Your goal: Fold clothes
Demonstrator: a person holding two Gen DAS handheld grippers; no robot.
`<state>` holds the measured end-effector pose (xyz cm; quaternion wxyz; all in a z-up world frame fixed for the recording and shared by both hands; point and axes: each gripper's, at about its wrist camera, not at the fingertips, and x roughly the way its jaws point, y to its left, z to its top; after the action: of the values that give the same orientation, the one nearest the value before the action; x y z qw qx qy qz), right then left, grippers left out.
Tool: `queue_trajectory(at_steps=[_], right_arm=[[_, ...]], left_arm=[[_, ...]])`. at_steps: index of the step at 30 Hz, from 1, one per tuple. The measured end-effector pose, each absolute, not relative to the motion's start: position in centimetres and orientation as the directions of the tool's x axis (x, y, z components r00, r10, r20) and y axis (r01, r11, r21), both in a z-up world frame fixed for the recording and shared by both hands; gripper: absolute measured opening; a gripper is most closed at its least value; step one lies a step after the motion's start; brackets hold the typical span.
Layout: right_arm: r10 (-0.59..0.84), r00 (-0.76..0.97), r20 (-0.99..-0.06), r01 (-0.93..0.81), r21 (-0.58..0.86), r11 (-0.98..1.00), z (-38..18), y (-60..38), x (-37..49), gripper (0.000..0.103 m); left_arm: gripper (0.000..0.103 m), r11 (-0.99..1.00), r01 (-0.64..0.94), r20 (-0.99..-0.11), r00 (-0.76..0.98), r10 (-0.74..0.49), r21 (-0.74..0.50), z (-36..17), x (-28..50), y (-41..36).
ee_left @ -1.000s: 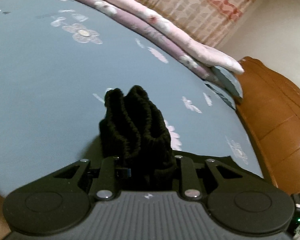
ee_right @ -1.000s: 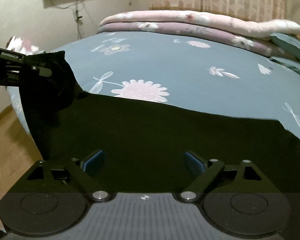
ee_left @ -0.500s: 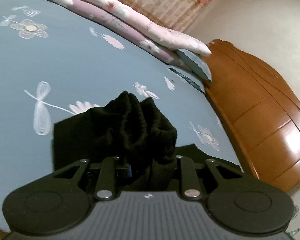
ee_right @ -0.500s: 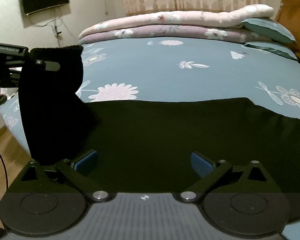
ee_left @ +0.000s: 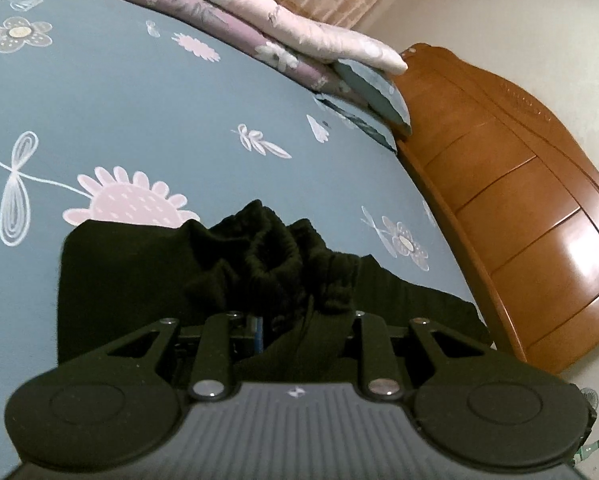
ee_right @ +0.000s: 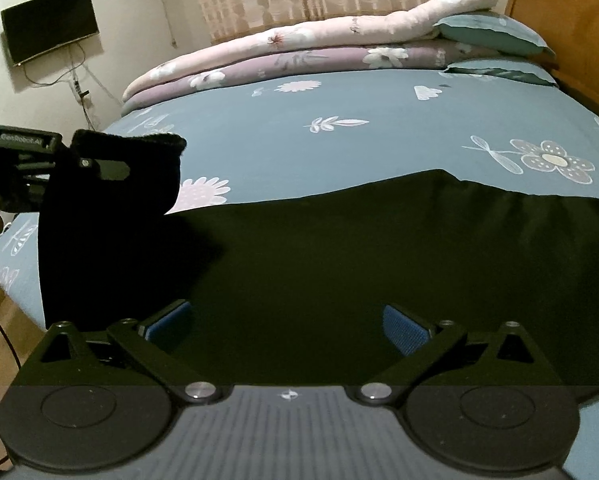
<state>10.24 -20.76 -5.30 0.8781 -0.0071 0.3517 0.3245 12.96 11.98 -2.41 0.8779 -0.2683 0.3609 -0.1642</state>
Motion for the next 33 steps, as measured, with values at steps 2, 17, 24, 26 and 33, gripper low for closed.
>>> queue_trajectory(at_steps=[2, 17, 24, 26, 33], right_arm=[[0.565, 0.543, -0.621, -0.571, 0.221, 0.791, -5.4, -21.0, 10.4, 0.103], [0.548, 0.550, -0.630, -0.545, 0.226, 0.807, -5.8, -21.8, 10.8, 0.103], [0.541, 0.554, -0.632, -0.534, 0.229, 0.814, -5.9, -22.4, 11.0, 0.103], [0.537, 0.558, -0.633, -0.527, 0.230, 0.818, -5.9, -22.7, 11.1, 0.103], [0.529, 0.563, -0.635, -0.508, 0.239, 0.828, -6.0, -23.3, 11.4, 0.103]], left_arm=[[0.024, 0.814, 0.098, -0.556, 0.684, -0.473, -0.572, -2.6, 13.2, 11.4], [0.024, 0.904, 0.171, -0.654, 0.639, -0.405, -0.393, -5.0, 13.7, 5.5], [0.024, 0.925, 0.209, -0.701, 0.606, -0.376, -0.316, -6.4, 14.0, 3.3], [0.024, 0.928, 0.216, -0.710, 0.599, -0.371, -0.303, -6.8, 13.9, 3.0], [0.042, 0.924, 0.252, -0.732, 0.564, -0.381, -0.287, -7.7, 13.4, 2.3]])
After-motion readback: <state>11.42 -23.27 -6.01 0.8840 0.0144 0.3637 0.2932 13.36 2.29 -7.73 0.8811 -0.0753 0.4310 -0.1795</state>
